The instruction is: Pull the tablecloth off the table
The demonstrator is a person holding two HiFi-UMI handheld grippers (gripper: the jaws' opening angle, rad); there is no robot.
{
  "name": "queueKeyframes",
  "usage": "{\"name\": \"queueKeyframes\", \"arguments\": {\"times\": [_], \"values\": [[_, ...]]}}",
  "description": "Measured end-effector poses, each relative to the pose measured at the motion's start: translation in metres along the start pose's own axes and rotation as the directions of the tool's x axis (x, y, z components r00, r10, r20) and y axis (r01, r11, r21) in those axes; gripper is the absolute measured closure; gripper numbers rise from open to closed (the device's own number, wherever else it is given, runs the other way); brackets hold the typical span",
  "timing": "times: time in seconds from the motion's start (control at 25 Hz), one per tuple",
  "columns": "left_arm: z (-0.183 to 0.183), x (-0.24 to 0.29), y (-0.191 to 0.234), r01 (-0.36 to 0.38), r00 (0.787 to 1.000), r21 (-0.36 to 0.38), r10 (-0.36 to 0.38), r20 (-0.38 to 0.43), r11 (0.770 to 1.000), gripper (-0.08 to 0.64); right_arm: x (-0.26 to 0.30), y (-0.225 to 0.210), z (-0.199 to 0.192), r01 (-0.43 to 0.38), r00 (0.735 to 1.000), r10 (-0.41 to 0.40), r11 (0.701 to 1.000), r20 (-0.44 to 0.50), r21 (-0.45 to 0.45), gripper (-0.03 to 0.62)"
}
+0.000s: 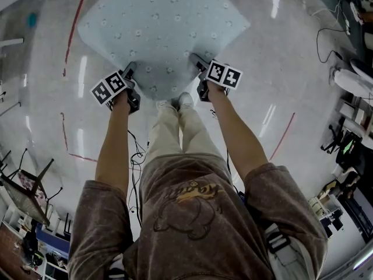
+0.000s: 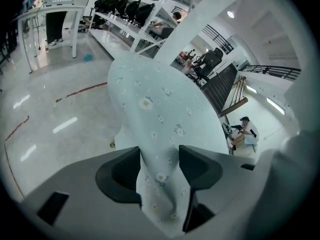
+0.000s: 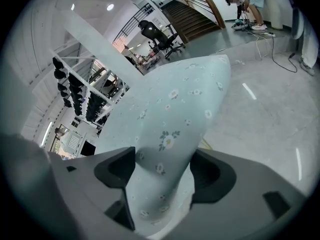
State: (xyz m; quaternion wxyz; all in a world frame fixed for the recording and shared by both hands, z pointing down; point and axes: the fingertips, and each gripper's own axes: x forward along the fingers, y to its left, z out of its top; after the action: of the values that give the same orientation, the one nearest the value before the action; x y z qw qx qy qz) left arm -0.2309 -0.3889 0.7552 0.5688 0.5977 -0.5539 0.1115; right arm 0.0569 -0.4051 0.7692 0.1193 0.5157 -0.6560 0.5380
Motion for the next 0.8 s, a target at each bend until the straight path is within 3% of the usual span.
{"name": "queueKeyframes", "arguments": {"times": [0.24,0.48,0.8], "values": [[-0.001,-0.004,0.003,-0.016,1.000,-0.052,0.016,-0.002,0.999,0.357,-0.007,-0.003,-0.002,0.058,0.998,-0.058,0.998,-0.004,0.038,0.284],[-0.003,-0.007,0.006,-0.037,0.999,-0.075,0.036,-0.014,0.996,0.379,-0.028,-0.007,-0.007,0.139,0.990,-0.140,0.990,0.024,0.031,0.399],[-0.004,-0.015,0.004,-0.071,0.997,-0.108,0.070,-0.013,0.992,0.411,-0.042,-0.003,-0.007,0.159,0.987,-0.159,0.987,0.036,0.002,0.476]]}}
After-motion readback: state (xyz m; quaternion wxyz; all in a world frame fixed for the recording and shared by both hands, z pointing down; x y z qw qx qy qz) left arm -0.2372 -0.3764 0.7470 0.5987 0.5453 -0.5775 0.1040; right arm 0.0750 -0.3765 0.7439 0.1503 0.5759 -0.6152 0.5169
